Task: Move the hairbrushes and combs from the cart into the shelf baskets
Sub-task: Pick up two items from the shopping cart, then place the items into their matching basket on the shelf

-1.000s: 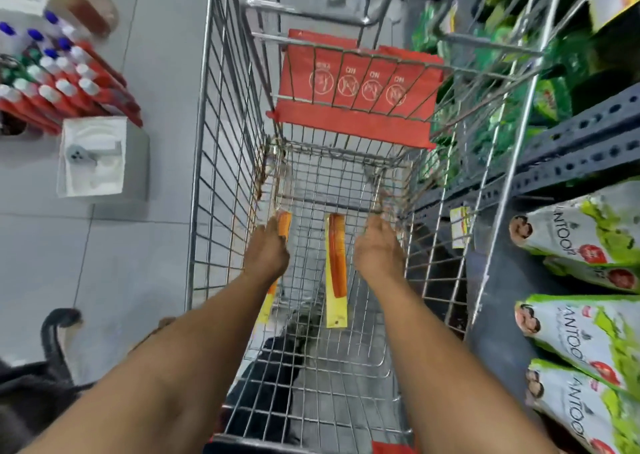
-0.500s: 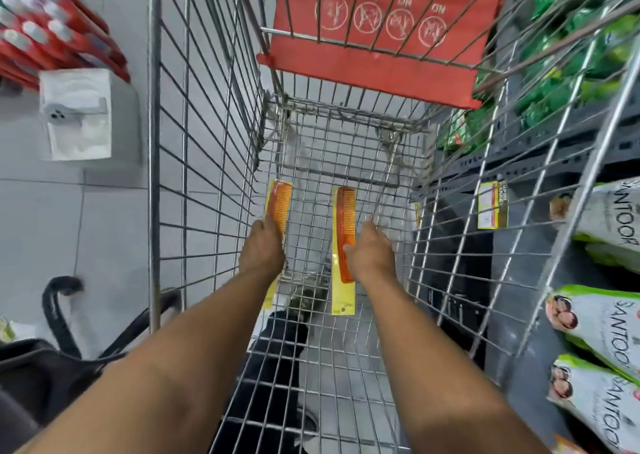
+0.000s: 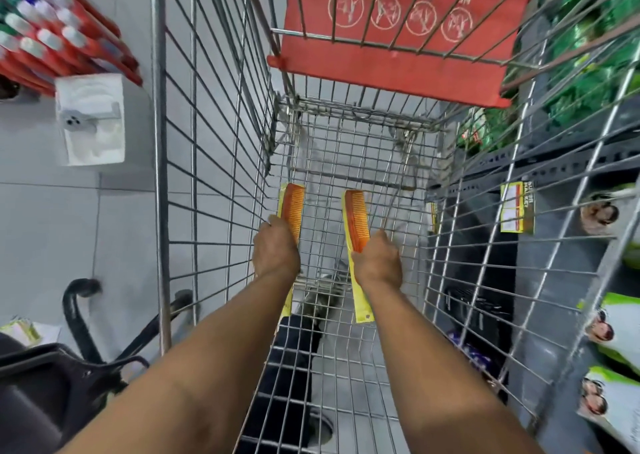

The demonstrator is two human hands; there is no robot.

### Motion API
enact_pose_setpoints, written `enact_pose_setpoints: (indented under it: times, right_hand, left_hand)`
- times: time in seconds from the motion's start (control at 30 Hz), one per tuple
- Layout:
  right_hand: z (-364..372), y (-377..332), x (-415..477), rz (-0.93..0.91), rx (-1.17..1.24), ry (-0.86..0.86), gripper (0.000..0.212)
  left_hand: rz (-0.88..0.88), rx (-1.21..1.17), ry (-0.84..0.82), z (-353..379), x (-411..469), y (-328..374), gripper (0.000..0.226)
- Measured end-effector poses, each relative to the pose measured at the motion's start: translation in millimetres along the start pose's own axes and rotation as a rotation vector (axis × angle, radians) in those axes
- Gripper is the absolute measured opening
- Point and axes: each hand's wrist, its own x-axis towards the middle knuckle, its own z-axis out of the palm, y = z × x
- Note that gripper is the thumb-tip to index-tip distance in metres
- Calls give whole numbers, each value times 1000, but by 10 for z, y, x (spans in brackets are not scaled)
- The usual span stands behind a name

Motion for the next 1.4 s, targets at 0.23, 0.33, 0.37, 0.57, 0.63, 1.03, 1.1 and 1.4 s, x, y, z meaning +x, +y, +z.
enact_pose_setpoints:
  times: [0.23,0.33,0.37,0.57,0.63,1.03,1.1,1.4]
  right_hand:
    - [2,-19,-2,60,62,27,41]
    - [-27,-15,-1,70,37,20,38]
    - [-39,-12,1,70,31,12,35]
    - [-83,4,39,62,175,-62,7]
    - [-92,18,39,60,233,-73,9]
    - [-638,-39,-389,160,517,-69,33]
    - [-813,-82,-590,112,551,-40,32]
    - [-1672,-7,-1666,-165,715,178,11]
  left_hand:
    - [-25,-60,-20,-18,38,20,22]
    - [-44,-102,-48,3,18,13,25]
    - [-56,-119,-62,13,12,5,28]
    - [-86,-227,-114,43,60,-53,27]
    - [-100,-249,-130,15,79,-69,26]
    - [-13,-660,-358,-548,-182,230,10]
    - [61,-681,-368,-750,-294,317,9]
    - [338,-806,-412,-1807,-1052,678,6]
